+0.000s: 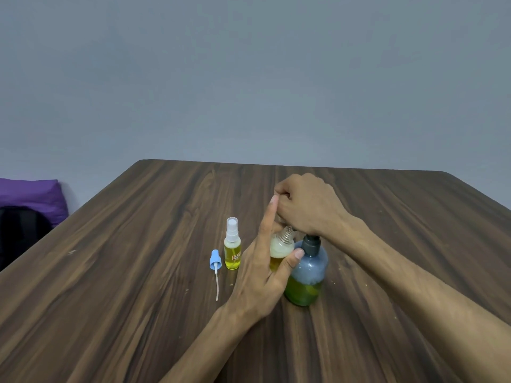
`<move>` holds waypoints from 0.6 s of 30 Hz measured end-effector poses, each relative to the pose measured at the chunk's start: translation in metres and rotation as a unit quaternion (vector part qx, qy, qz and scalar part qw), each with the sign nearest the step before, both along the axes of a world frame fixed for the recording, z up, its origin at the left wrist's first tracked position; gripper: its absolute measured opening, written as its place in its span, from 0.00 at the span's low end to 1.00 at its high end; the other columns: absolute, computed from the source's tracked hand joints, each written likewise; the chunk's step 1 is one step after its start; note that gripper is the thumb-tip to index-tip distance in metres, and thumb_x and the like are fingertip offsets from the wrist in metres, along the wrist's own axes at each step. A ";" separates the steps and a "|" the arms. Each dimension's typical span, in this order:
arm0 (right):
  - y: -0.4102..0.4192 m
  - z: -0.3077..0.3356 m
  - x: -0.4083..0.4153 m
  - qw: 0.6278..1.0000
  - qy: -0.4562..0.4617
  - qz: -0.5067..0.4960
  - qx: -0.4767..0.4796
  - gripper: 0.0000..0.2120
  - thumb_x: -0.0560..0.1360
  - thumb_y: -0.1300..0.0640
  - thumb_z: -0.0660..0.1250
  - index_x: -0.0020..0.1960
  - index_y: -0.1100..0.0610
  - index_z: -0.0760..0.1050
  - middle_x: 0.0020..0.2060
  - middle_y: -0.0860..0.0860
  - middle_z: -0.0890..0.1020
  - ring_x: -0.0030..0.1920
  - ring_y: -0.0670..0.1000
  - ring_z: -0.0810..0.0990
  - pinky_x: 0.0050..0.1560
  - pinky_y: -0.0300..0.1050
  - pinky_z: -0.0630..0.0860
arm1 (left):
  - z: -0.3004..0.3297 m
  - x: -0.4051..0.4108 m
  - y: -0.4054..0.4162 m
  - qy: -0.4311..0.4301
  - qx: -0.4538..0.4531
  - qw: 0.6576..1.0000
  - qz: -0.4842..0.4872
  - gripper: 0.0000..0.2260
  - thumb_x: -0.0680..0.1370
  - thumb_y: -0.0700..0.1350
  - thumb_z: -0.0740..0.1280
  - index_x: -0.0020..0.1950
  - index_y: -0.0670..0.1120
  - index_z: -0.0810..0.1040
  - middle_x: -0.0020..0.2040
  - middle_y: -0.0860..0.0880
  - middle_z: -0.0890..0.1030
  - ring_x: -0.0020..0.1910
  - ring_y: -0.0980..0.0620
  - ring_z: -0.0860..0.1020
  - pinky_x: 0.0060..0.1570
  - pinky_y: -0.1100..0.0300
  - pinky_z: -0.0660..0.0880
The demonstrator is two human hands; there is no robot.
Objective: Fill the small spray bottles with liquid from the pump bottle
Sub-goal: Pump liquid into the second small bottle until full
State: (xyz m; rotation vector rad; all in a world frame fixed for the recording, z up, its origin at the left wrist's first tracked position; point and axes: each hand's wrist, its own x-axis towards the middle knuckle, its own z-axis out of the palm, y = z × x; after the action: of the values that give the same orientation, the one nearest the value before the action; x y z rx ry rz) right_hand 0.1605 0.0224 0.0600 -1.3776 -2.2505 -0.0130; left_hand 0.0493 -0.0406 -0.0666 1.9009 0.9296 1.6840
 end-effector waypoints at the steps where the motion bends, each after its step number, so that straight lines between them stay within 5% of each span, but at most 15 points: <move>1: 0.001 0.002 0.001 1.000 0.013 0.003 0.008 0.09 0.70 0.59 0.59 0.32 0.59 0.69 0.26 0.53 0.76 0.30 0.53 0.70 0.34 0.46 0.70 | 0.000 0.000 -0.001 0.005 0.009 1.000 0.011 0.39 0.84 0.46 0.69 0.86 0.66 0.49 0.48 0.54 0.82 0.47 0.49 0.82 0.54 0.45 0.80; 7: 0.000 -0.001 -0.002 1.000 0.011 0.004 -0.005 0.11 0.70 0.59 0.60 0.30 0.57 0.66 0.25 0.51 0.74 0.29 0.52 0.69 0.33 0.45 0.66 | -0.003 0.000 0.001 -0.007 0.002 1.000 -0.014 0.38 0.84 0.48 0.68 0.86 0.63 0.50 0.57 0.54 0.84 0.56 0.48 0.83 0.61 0.54 0.78; 11: 0.001 0.002 0.000 0.999 0.029 0.006 0.014 0.10 0.70 0.59 0.59 0.30 0.57 0.67 0.25 0.50 0.74 0.29 0.52 0.70 0.33 0.45 0.68 | -0.003 -0.002 0.002 0.015 0.022 0.999 0.021 0.38 0.83 0.50 0.68 0.86 0.64 0.49 0.52 0.59 0.81 0.52 0.59 0.82 0.57 0.63 0.78; 13: -0.001 -0.001 -0.002 1.000 0.013 0.007 0.001 0.11 0.71 0.58 0.60 0.30 0.57 0.67 0.25 0.50 0.73 0.29 0.51 0.70 0.32 0.45 0.65 | -0.002 -0.002 0.002 0.004 0.002 1.000 0.007 0.37 0.84 0.50 0.68 0.86 0.63 0.49 0.58 0.56 0.81 0.58 0.63 0.80 0.62 0.60 0.77; 16: -0.003 0.001 -0.001 1.000 0.005 0.016 0.002 0.11 0.71 0.58 0.60 0.30 0.57 0.67 0.25 0.51 0.74 0.28 0.51 0.69 0.32 0.44 0.64 | -0.004 -0.001 0.001 0.002 0.006 1.000 0.010 0.37 0.84 0.51 0.68 0.86 0.63 0.50 0.58 0.54 0.82 0.58 0.57 0.82 0.61 0.48 0.80; 18: -0.001 0.005 0.000 0.999 0.009 0.027 0.016 0.10 0.70 0.58 0.60 0.30 0.58 0.68 0.26 0.52 0.76 0.29 0.51 0.70 0.33 0.44 0.65 | -0.005 -0.002 0.002 0.007 0.010 1.000 0.010 0.37 0.83 0.50 0.68 0.87 0.62 0.50 0.56 0.57 0.83 0.57 0.56 0.83 0.59 0.48 0.81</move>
State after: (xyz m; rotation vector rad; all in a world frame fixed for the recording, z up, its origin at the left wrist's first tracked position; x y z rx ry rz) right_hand 0.1601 0.0209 0.0650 -1.2948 -2.2623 -0.0197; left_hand 0.0470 -0.0388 -0.0715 1.9245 0.9433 1.6995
